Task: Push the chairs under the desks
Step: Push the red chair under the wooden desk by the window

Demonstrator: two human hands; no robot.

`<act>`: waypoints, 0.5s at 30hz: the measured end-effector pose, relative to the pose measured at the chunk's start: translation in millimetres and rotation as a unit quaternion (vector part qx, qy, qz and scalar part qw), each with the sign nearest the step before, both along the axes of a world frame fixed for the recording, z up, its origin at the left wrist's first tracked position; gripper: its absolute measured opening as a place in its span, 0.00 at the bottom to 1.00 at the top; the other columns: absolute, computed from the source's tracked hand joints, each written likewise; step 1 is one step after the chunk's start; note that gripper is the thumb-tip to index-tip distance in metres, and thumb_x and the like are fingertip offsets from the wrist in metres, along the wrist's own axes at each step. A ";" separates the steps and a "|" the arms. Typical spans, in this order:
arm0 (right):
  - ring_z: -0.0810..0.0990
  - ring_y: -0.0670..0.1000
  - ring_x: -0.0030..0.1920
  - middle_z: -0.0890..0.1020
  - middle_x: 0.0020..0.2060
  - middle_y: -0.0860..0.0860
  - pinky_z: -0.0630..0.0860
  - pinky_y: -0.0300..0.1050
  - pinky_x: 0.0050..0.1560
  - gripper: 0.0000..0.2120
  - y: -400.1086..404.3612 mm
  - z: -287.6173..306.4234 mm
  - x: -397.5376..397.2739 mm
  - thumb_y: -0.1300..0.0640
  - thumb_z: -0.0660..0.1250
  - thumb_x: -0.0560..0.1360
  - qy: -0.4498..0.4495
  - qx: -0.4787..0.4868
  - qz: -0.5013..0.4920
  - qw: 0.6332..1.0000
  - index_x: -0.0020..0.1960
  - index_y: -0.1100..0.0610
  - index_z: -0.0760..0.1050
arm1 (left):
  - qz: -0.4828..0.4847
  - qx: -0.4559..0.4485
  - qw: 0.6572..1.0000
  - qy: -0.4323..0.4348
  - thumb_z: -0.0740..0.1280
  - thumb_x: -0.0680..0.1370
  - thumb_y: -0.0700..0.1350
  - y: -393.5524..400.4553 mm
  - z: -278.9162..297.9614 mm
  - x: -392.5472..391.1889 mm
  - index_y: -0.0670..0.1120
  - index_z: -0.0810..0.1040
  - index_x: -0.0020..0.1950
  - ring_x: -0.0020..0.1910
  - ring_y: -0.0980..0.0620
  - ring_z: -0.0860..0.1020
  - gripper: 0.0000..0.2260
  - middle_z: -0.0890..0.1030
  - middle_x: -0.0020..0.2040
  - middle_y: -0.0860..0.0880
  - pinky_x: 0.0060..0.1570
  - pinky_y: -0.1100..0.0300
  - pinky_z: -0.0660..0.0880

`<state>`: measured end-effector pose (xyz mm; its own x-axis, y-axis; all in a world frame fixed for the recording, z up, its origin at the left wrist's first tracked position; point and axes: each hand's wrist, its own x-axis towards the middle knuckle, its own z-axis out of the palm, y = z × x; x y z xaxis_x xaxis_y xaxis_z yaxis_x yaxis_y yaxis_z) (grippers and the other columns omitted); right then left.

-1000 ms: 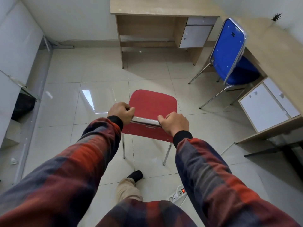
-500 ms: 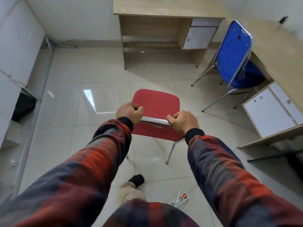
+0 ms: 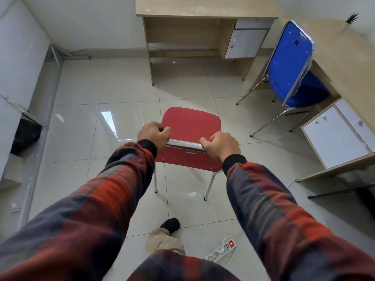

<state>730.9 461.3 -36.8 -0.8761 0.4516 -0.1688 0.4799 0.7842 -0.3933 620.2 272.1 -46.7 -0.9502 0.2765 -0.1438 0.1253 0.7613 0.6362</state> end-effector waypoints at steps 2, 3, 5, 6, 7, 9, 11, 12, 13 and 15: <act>0.65 0.52 0.25 0.66 0.23 0.48 0.65 0.42 0.29 0.22 16.9 1.8 -0.8 0.43 0.62 0.75 -0.005 0.000 0.005 1.000 0.28 0.54 0.70 | -0.005 -0.005 1.000 0.008 0.57 0.67 0.54 14.1 -0.1 4.4 0.43 0.79 0.31 0.34 0.44 0.78 0.18 0.79 0.30 0.45 0.33 0.58 0.72; 0.65 0.52 0.25 0.66 0.22 0.48 0.63 0.42 0.28 0.22 24.4 2.6 -1.7 0.43 0.62 0.76 -0.005 0.003 0.003 1.000 0.27 0.54 0.70 | -0.008 -0.005 1.000 0.011 0.56 0.67 0.55 20.9 0.1 4.7 0.43 0.79 0.32 0.34 0.44 0.78 0.19 0.80 0.30 0.45 0.34 0.57 0.73; 0.64 0.51 0.25 0.66 0.22 0.47 0.62 0.42 0.28 0.22 30.2 2.2 -4.3 0.43 0.63 0.76 -0.003 0.010 0.001 1.000 0.27 0.54 0.69 | -0.011 0.002 1.000 0.010 0.56 0.68 0.55 26.0 -0.2 2.9 0.43 0.80 0.32 0.34 0.44 0.78 0.19 0.80 0.31 0.45 0.35 0.56 0.75; 0.64 0.51 0.24 0.65 0.22 0.47 0.62 0.42 0.28 0.22 29.5 2.1 -5.6 0.43 0.62 0.75 -0.003 0.015 -0.003 1.000 0.27 0.54 0.68 | -0.014 0.006 1.000 0.009 0.57 0.68 0.55 25.9 -0.4 1.6 0.43 0.80 0.32 0.34 0.44 0.78 0.19 0.80 0.31 0.45 0.35 0.55 0.75; 0.64 0.52 0.24 0.66 0.22 0.48 0.62 0.42 0.28 0.22 27.7 1.3 -6.8 0.43 0.62 0.75 -0.003 0.019 -0.011 1.000 0.27 0.54 0.68 | -0.017 0.008 1.000 0.009 0.57 0.68 0.54 24.9 -1.4 -0.2 0.43 0.80 0.32 0.34 0.44 0.79 0.19 0.80 0.31 0.45 0.35 0.55 0.76; 0.66 0.52 0.25 0.68 0.23 0.48 0.62 0.42 0.29 0.21 23.1 -0.8 -9.9 0.43 0.62 0.74 -0.004 0.024 -0.033 0.999 0.27 0.54 0.69 | -0.023 0.008 1.000 0.011 0.57 0.69 0.53 21.8 -2.1 -4.9 0.43 0.79 0.31 0.33 0.43 0.79 0.18 0.80 0.30 0.44 0.34 0.55 0.76; 0.68 0.53 0.26 0.70 0.23 0.48 0.63 0.42 0.29 0.22 17.8 -2.0 -13.5 0.43 0.61 0.74 -0.006 0.022 -0.042 0.999 0.27 0.54 0.70 | -0.028 0.009 0.999 0.011 0.58 0.68 0.53 17.5 -0.9 -10.4 0.43 0.79 0.30 0.33 0.43 0.78 0.17 0.80 0.29 0.44 0.34 0.55 0.75; 0.68 0.53 0.26 0.70 0.23 0.49 0.63 0.42 0.29 0.22 14.8 -2.5 -16.4 0.43 0.61 0.75 -0.004 0.020 -0.040 0.999 0.27 0.54 0.70 | -0.030 0.010 0.999 0.008 0.57 0.68 0.52 14.9 0.1 -14.4 0.43 0.78 0.29 0.33 0.43 0.78 0.17 0.79 0.29 0.45 0.34 0.55 0.75; 0.68 0.53 0.26 0.70 0.23 0.48 0.63 0.42 0.29 0.22 11.4 -3.4 -19.9 0.43 0.61 0.75 -0.001 0.016 -0.038 0.999 0.28 0.55 0.70 | -0.030 0.014 0.999 0.005 0.57 0.68 0.52 12.1 0.8 -18.9 0.43 0.78 0.28 0.33 0.44 0.78 0.17 0.79 0.28 0.45 0.35 0.55 0.75; 0.67 0.52 0.25 0.69 0.23 0.48 0.65 0.42 0.30 0.23 5.0 -5.3 -27.5 0.42 0.60 0.75 0.008 0.008 -0.030 0.999 0.27 0.55 0.69 | -0.024 0.015 1.000 0.001 0.58 0.68 0.51 6.5 1.4 -28.5 0.44 0.78 0.28 0.33 0.44 0.79 0.16 0.80 0.29 0.46 0.36 0.54 0.76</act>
<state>703.4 466.2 -42.0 -0.8498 0.5063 -0.1468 0.5202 0.7606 -0.3884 591.7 278.7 -45.2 -0.9363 0.3251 -0.1325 0.1619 0.7347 0.6587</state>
